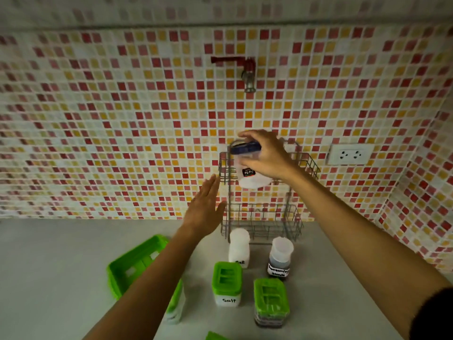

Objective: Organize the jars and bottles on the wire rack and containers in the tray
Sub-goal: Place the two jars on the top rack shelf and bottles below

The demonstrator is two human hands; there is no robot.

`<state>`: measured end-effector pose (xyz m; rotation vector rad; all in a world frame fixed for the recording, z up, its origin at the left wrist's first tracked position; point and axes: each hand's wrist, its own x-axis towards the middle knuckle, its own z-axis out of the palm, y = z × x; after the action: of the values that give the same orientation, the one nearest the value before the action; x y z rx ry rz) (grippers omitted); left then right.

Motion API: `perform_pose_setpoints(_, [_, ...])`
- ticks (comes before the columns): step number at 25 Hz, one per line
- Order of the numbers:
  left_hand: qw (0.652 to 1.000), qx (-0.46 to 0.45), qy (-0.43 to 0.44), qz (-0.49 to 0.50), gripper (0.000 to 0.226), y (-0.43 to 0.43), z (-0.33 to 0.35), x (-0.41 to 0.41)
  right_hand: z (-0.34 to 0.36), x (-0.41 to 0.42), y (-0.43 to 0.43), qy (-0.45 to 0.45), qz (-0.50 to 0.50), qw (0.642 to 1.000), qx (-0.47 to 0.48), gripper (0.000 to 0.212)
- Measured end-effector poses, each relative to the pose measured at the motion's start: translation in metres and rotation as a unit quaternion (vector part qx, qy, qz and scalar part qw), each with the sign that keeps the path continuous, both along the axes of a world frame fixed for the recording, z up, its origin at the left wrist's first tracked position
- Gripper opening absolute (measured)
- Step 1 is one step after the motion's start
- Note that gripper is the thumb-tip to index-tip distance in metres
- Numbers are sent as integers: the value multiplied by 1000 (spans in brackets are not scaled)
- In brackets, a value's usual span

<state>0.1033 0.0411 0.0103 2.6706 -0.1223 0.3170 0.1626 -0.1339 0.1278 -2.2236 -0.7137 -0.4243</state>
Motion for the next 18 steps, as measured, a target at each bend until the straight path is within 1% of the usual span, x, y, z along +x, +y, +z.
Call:
perform_pose_setpoints(1, [1000,-13,1,-3,69,0,-2,4,4,7,7,-2,2,1000,29,27])
perform_pose_setpoints(2, [999,-43,-2,-9,70,-1,-3,8,5,14,13,-3,1,999,42,17])
perform_pose_setpoints(3, [996,-88,-6,-16,73,-5,-4,11,4,19,19,-5,-4,999,42,14])
perform_pose_setpoints(4, [990,-141,-8,-23,77,-13,-4,13,-1,23,23,-5,-11,999,44,13])
perform_pose_setpoints(6, [970,-241,-4,-28,84,-35,-7,10,-22,22,27,-2,-35,996,83,14])
perform_pose_setpoints(8, [957,-290,-16,-21,87,-51,-12,7,-43,16,25,-1,-51,992,113,15])
perform_pose_setpoints(10, [958,-284,-39,-4,82,-49,-16,8,-57,10,16,-10,-51,993,103,14])
perform_pose_setpoints(12, [968,-247,-53,-2,75,-41,-21,7,-69,-3,0,-27,-52,994,90,14])
perform_pose_setpoints(14, [974,-220,-60,-6,72,-31,-22,1,-73,-18,-11,-72,-50,993,75,14])
perform_pose_setpoints(16, [978,-205,-31,-11,69,-37,-33,-10,-96,-39,-32,-64,-57,995,53,15])
perform_pose_setpoints(18, [979,-198,-36,-18,67,-32,-39,-14,-108,-48,-39,-21,-40,998,31,14])
